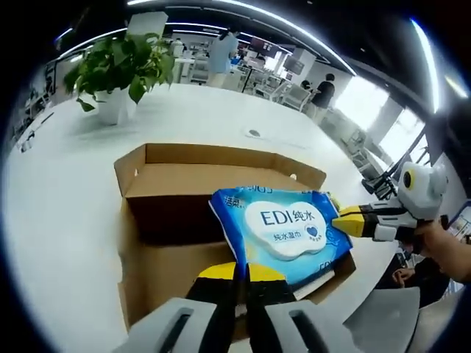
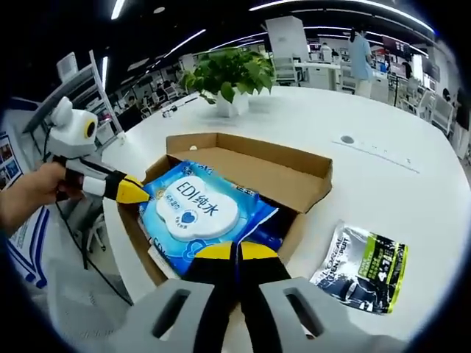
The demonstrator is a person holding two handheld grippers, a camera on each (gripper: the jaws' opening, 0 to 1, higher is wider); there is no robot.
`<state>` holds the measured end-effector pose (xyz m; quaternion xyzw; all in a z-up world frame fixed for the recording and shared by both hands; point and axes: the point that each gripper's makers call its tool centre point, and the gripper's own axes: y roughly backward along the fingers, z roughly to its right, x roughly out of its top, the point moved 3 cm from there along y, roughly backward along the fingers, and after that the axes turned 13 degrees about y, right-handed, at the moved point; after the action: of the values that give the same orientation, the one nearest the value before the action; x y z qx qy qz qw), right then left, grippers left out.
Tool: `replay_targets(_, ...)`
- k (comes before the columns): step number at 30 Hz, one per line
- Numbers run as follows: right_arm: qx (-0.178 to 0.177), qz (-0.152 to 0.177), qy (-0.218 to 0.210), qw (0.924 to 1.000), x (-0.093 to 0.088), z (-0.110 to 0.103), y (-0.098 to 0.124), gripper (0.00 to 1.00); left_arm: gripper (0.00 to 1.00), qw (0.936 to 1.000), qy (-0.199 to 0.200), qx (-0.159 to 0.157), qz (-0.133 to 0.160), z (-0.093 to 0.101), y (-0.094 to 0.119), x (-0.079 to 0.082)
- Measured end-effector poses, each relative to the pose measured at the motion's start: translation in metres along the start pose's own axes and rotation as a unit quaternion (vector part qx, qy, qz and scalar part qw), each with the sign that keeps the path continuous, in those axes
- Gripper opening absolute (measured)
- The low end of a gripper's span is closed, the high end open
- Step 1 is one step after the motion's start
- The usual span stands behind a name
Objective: Operate the shoe box by opening the lid, removing the specified soft item, and placing it in the target area until the item is outside and the box remains undamaged.
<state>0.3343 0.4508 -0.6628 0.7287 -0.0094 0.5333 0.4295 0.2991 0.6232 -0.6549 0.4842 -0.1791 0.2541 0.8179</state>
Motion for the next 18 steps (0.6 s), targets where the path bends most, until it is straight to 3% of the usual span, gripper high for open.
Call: replay_targets(18,-0.026,0.011,-0.02,0.9994,-0.005,0.028,0.036,0.0,0.01,0.9987,0.002,-0.048,0.016,0.048,-0.002,0.002)
